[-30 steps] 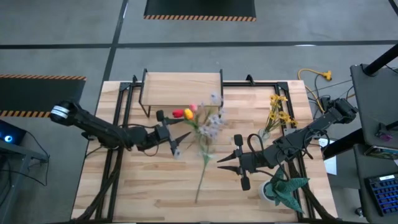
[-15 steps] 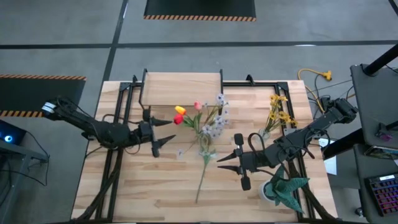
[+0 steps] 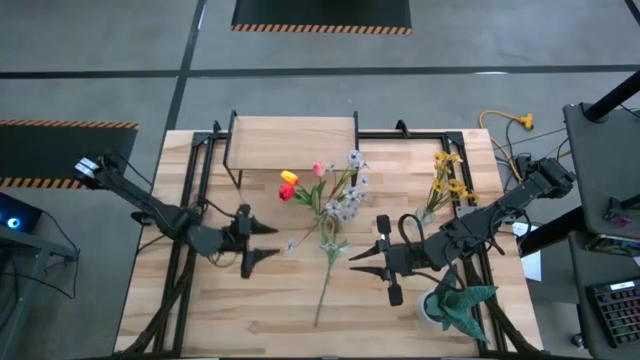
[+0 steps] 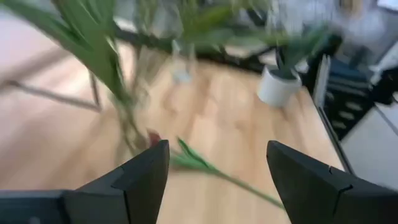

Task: Pick and place flowers into a vace then onto a shelf
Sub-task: Put the dark red flower into the right transparent vase

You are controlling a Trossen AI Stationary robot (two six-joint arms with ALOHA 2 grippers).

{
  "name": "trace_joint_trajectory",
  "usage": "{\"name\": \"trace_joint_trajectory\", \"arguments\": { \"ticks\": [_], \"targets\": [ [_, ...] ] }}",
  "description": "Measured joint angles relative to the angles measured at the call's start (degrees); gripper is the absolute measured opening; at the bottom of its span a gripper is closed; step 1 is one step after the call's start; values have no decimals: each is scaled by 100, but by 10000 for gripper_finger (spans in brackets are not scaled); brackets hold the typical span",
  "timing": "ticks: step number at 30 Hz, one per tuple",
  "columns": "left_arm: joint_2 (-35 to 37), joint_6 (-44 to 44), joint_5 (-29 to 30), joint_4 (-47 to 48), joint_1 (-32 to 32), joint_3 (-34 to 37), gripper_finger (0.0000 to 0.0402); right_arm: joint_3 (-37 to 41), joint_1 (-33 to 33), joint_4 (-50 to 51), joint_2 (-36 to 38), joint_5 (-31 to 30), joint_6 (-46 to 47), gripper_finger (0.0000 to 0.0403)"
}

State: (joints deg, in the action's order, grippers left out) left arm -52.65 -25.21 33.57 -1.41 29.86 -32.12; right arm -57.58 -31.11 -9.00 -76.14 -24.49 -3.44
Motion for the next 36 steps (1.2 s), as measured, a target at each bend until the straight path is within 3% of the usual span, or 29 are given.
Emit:
{"name": "trace_joint_trajectory", "arguments": {
  "ticks": [12,18,24,29,36],
  "targets": [
    [-2184,-1842,-23,-26,200,-607,253,0,0,355,38,-2,227,65],
    [-3439,-2188,-60,143,200,-1638,253,0,0,628,175,0,244,60],
    [-4495,-2193,173,1235,196,-2846,253,1,-69,956,343,53,330,60],
    [-5076,-2455,449,1641,191,-3512,253,99,-421,1336,778,46,457,57],
    [-5564,-3278,856,1655,106,-3728,253,717,-895,1332,1549,-180,458,52]
  ]
}}
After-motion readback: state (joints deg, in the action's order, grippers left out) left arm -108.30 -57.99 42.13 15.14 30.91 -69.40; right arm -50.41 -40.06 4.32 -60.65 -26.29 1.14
